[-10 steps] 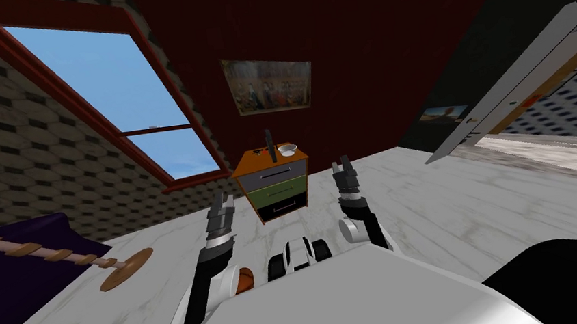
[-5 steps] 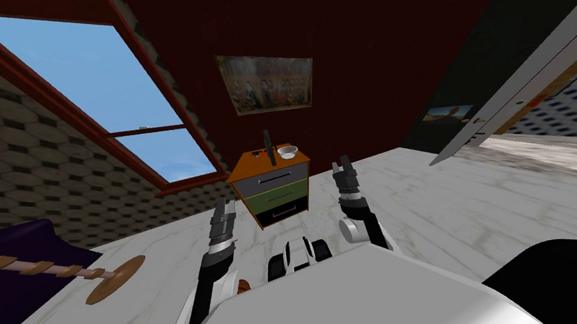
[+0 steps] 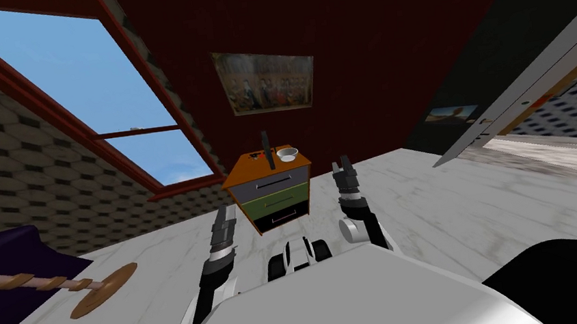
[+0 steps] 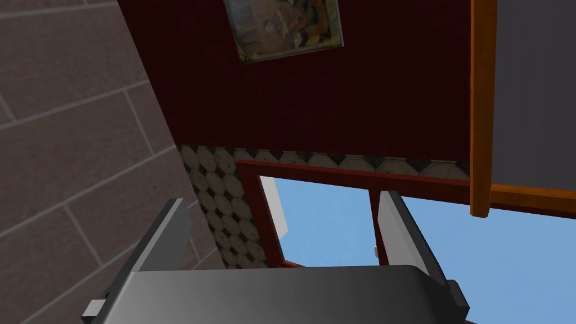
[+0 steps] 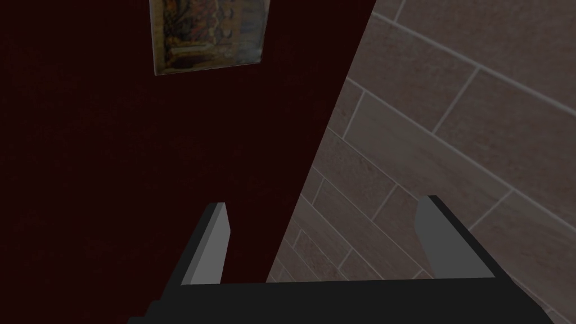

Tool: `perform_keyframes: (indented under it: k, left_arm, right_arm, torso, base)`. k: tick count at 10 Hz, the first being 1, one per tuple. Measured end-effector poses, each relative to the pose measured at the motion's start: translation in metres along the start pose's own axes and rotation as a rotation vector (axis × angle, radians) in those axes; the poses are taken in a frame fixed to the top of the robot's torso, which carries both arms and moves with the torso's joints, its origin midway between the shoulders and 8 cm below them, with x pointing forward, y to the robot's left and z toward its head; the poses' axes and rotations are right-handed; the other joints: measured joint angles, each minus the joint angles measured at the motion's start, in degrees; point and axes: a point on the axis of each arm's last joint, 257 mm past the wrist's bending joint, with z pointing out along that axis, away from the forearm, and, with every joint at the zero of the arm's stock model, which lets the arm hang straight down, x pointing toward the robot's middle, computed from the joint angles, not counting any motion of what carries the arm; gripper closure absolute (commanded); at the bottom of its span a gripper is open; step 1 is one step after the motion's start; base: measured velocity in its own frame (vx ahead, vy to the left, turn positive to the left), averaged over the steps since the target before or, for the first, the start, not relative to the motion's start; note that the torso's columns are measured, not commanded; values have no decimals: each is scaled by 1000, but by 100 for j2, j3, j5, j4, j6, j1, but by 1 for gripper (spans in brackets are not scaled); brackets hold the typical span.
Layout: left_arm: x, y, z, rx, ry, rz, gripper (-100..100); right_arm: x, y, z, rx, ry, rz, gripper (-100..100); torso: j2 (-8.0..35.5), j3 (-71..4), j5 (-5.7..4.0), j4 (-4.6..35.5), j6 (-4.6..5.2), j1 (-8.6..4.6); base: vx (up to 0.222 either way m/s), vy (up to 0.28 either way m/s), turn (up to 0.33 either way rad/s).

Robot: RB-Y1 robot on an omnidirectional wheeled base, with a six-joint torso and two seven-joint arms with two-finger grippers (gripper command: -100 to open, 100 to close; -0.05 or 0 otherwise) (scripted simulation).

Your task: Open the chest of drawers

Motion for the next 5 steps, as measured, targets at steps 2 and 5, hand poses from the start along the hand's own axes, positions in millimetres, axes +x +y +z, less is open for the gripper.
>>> perform_keyframes:
  k: [2, 5]
  left_arm:
    - [0, 10, -10, 0, 3, 1, -100]
    - [-4, 21, -25, -4, 3, 0, -100]
  right_arm:
    - [0, 0, 0, 0, 0, 0, 0]
    - [0, 0, 0, 0, 0, 0, 0]
  torso:
    - [14, 8, 3, 4, 0, 13]
    - [14, 11, 2, 5, 0, 5]
  base:
    - [115, -13, -1]
    - [88, -15, -1]
